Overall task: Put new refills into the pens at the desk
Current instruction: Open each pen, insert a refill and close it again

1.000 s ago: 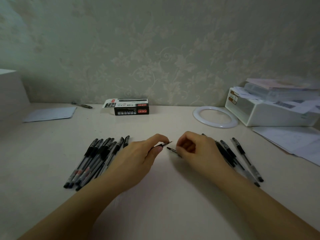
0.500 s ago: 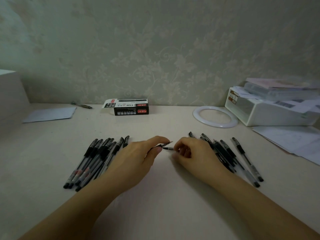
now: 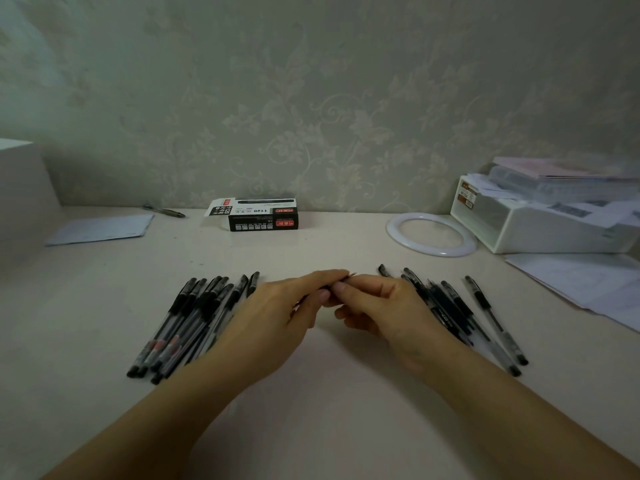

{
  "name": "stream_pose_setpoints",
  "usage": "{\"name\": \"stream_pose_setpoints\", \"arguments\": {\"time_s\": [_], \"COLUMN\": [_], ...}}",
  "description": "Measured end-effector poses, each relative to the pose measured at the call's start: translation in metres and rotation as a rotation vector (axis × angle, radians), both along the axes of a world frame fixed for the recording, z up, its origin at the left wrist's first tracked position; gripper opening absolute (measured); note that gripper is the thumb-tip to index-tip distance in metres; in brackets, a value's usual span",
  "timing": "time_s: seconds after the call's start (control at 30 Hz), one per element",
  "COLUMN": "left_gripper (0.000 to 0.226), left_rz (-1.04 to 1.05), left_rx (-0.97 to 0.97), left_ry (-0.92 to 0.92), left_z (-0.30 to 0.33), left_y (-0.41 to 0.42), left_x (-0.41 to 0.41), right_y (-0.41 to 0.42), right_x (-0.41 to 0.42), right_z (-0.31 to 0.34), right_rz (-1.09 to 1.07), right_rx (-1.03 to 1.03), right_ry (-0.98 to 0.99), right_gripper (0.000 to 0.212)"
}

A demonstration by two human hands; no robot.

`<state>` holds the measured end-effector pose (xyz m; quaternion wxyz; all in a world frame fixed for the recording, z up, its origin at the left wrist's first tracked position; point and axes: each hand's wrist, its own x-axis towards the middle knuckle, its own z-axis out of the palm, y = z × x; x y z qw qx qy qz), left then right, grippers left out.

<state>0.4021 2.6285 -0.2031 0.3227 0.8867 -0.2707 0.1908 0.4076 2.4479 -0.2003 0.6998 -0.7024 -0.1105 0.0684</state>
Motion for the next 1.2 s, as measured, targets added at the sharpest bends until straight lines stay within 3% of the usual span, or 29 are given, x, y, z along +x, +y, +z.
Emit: {"name": "stream_pose_setpoints", "arguments": {"time_s": [0.2,0.33,0.43,0.53,0.63,0.77,1.03,1.2], "left_gripper": [0.036,0.03,0.015,0.008,0.018,0.027,0.033,0.018], "left_rz": [0.046,0.206,0.378,0.524,0.609,0.621,0.66,0.644], "left_rx": [-0.003,0.021,-0.01,-0.005,0.024,0.11,0.221,0.302], "left_ry": [-0.006,0.007,0.005,0.039,0.128,0.193,0.268,0.242], "left_z": [-0.002,-0.006,-0.004,-0.003,-0.004,-0.006,-0.005,-0.002], "left_y": [0.001,0.006,0.012,0.021,0.026,0.027,0.026,0.028], "left_x": [0.001,0.005,0.008,0.01,0.01,0.009,0.008,0.006], "right_y": [-0.001,-0.013,-0.025,-0.035,-0.042,-0.046,-0.049,-0.049], "right_x": [0.005,0.014,0.019,0.023,0.021,0.02,0.021,0.022], "right_z": [0.001,0.013,0.016,0.008,0.002,0.001,-0.001,-0.003], "right_rz": [-0.093,-0.359,-0.482,-0.553,-0.574,-0.582,-0.57,-0.557], "right_rx": [0.19,0.27,0.093,-0.346,-0.705,-0.98,-1.161,-1.155], "right_ry": [0.064,-0.107,-0.228,-0.342,-0.45,-0.453,-0.421,-0.424], "right_gripper": [0.017,0.017,0.014,0.012,0.013,0.014,0.012,0.014]}}
